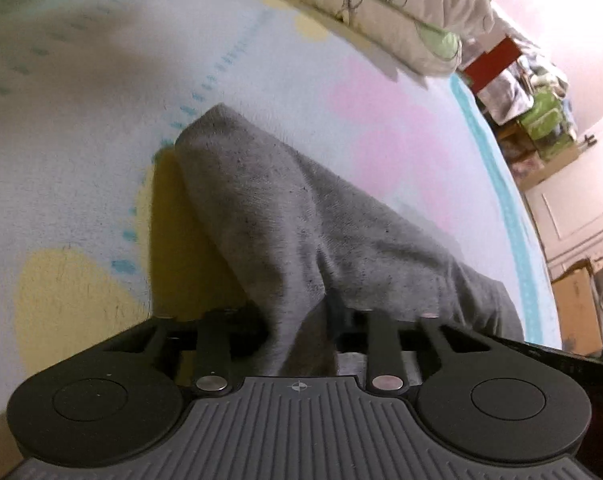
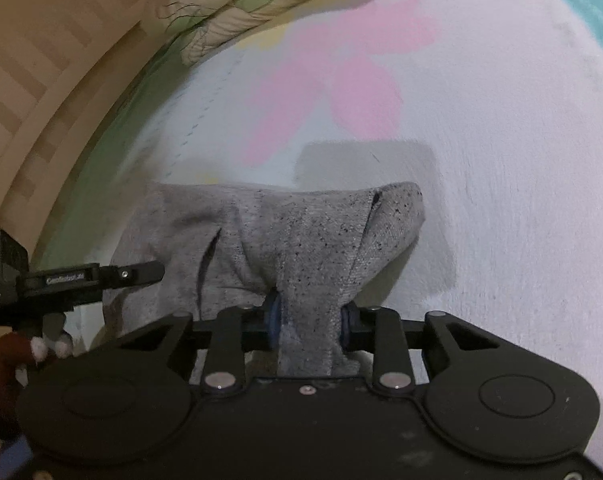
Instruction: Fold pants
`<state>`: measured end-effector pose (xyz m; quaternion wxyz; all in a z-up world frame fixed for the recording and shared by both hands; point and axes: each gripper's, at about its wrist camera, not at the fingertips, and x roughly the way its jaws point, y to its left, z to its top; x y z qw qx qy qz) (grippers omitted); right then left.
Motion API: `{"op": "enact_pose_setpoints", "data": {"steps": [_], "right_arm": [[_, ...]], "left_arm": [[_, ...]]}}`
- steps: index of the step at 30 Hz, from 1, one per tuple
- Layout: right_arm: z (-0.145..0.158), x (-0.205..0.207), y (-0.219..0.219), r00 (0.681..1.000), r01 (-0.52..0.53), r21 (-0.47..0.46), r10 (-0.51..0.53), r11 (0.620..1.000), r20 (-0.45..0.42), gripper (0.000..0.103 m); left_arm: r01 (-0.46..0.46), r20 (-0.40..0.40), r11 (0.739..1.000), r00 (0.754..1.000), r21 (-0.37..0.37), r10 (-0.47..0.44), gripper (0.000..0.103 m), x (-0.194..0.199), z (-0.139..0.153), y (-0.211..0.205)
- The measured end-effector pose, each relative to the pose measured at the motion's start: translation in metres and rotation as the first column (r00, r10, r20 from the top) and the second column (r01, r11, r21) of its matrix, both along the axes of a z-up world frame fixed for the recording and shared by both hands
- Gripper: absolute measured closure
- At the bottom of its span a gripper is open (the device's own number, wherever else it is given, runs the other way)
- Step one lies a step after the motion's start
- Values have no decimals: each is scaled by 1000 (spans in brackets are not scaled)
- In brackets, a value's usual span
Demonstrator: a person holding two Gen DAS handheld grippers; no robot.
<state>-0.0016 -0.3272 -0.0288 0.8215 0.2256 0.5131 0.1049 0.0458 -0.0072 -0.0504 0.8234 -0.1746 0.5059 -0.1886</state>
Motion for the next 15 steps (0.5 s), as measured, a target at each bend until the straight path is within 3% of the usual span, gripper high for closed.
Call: {"op": "enact_pose_setpoints", "data": {"steps": [4, 8, 15], "right_arm": [[25, -3, 13, 999, -27, -37, 28, 999, 46, 78], [50, 6, 14, 993, -53, -32, 56, 998, 103, 79], [82, 75, 6, 976, -71, -13, 72, 997, 204, 79]], "left_arm": [[-17, 58, 999, 998, 36, 14, 84, -11, 20, -3], [-56, 121, 998, 991, -28, 59, 84, -9, 45, 4], [-70, 182, 997, 981, -15, 72, 83, 57, 80, 6]]}}
